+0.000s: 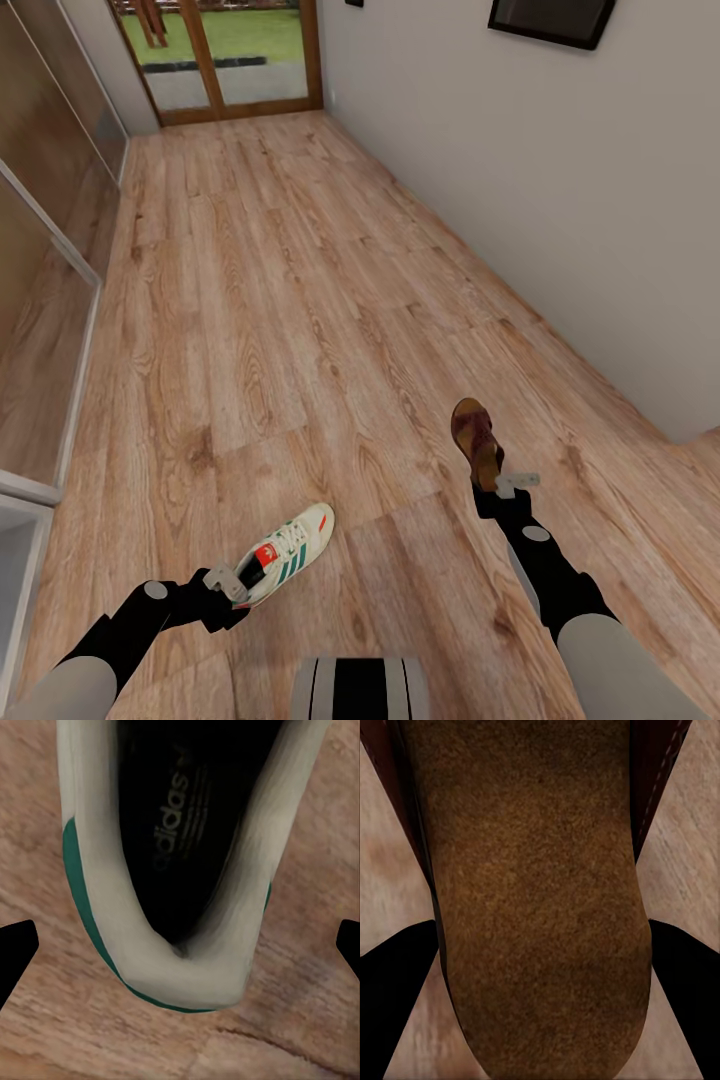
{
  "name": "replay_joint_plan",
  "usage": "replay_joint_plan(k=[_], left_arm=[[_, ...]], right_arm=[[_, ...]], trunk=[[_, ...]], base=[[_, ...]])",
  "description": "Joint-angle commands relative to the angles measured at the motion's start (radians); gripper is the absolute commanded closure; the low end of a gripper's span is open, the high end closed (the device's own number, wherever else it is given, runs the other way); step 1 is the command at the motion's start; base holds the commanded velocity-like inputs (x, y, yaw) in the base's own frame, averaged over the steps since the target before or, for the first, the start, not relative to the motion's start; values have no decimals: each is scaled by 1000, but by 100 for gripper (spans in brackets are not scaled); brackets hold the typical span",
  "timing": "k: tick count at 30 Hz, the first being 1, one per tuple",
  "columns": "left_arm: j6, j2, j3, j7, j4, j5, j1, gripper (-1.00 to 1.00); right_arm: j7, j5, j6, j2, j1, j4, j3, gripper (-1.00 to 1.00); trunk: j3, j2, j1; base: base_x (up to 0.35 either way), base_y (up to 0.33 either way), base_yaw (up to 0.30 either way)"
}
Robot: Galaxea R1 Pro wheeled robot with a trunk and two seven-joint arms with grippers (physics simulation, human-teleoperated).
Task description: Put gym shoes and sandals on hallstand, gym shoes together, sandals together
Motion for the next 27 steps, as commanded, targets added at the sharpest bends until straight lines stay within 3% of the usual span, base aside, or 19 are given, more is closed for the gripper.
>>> replay_joint_plan(k=[1,27], left_arm=[[1,-1,8,-7,-1,-7,0,-100],[1,1,7,0,-1,-7,2,-100]], right_arm=[[2,10,1,1,-1,-1,-3,100],[2,10,1,1,0,-1,-3,100]], trunk=[[-5,-1,0],[-5,-1,0]], base=[[0,0,0],[26,0,0]])
